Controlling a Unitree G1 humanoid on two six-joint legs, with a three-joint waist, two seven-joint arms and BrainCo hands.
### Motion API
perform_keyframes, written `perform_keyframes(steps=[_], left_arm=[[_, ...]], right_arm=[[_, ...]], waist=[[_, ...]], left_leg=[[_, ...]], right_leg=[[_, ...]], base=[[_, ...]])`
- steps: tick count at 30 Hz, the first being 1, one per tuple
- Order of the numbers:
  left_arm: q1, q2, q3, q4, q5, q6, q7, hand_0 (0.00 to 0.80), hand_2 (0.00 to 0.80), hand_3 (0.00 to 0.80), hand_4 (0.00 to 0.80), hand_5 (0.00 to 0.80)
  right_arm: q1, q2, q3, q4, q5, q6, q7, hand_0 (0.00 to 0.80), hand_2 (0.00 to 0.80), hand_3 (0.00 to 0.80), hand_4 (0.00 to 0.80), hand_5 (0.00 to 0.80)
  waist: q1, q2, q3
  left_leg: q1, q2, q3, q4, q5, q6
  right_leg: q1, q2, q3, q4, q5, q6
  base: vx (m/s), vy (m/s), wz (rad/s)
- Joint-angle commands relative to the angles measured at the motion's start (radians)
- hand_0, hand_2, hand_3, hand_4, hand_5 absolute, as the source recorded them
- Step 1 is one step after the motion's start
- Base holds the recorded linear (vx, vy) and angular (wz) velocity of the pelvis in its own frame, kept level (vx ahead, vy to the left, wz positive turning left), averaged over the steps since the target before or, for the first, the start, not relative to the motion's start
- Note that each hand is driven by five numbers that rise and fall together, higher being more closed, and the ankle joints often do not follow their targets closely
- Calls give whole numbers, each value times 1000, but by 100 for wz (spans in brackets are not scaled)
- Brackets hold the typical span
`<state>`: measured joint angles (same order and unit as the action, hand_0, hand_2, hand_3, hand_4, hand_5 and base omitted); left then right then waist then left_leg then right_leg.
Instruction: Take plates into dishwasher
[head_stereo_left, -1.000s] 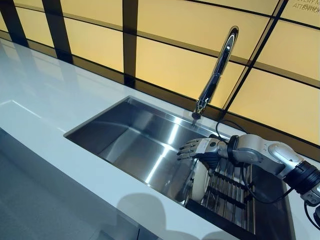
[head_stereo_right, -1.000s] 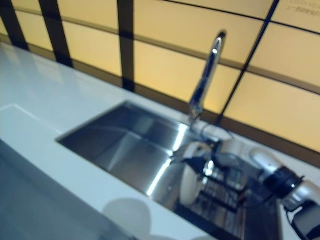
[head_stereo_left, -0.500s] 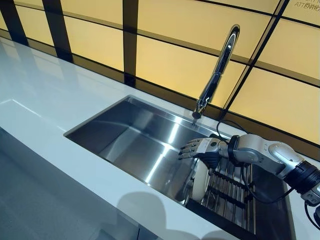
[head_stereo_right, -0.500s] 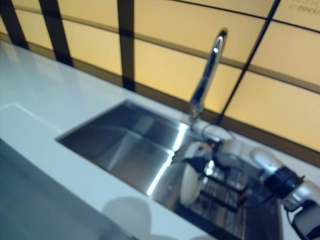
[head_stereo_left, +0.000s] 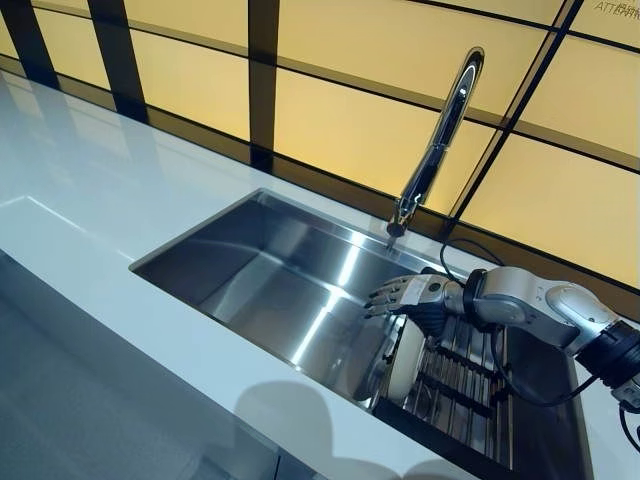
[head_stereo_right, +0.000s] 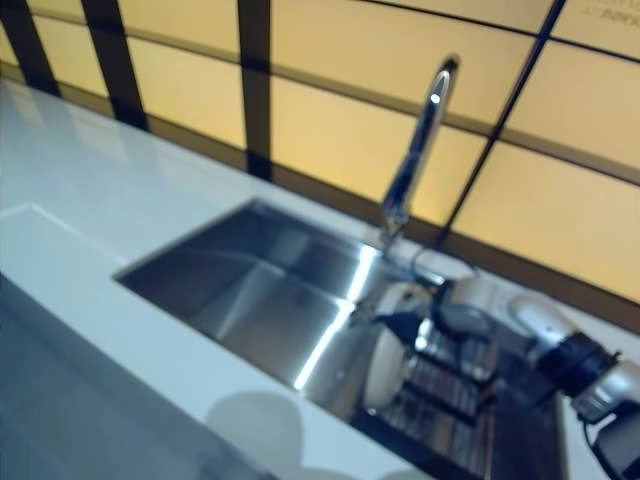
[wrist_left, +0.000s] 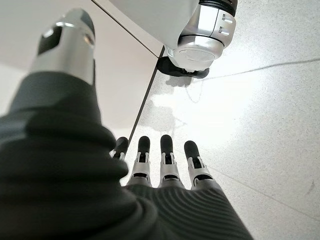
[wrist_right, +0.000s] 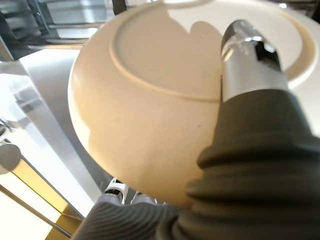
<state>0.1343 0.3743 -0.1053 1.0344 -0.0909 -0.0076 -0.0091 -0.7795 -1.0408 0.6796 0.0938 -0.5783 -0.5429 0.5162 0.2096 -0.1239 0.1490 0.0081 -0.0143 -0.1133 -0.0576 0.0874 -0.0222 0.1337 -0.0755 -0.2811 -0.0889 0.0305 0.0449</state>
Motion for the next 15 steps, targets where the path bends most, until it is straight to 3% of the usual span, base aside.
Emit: perform_keyframes(steps=[1, 14, 15], left_arm=[[-46, 36, -40, -7, 47, -23, -2, 0, 0, 0, 0, 0], [-45, 40, -37, -9, 44, -25, -3, 0, 0, 0, 0, 0], [-47, 40, -36, -6, 45, -26, -2, 0, 0, 0, 0, 0]], right_arm=[[-8, -85, 20, -3, 1, 0, 2, 0, 0, 0, 0, 0], [19, -101, 12, 1, 1, -13, -1, 0, 0, 0, 0, 0], [17, -100, 15, 0, 6, -11, -2, 439, 439, 439, 439, 439]], waist=[[30, -5, -5], [26, -7, -3], [26, -8, -3]], left_leg=[[49, 76, 6, -4, -42, -58], [48, 76, 12, 0, -45, -56], [48, 77, 13, 1, -46, -56]], right_leg=[[28, -22, -25, 25, -27, 28], [26, -23, -22, 27, -27, 29], [25, -23, -22, 28, -28, 29]], base=[[0, 0, 0], [0, 0, 0], [0, 0, 0]])
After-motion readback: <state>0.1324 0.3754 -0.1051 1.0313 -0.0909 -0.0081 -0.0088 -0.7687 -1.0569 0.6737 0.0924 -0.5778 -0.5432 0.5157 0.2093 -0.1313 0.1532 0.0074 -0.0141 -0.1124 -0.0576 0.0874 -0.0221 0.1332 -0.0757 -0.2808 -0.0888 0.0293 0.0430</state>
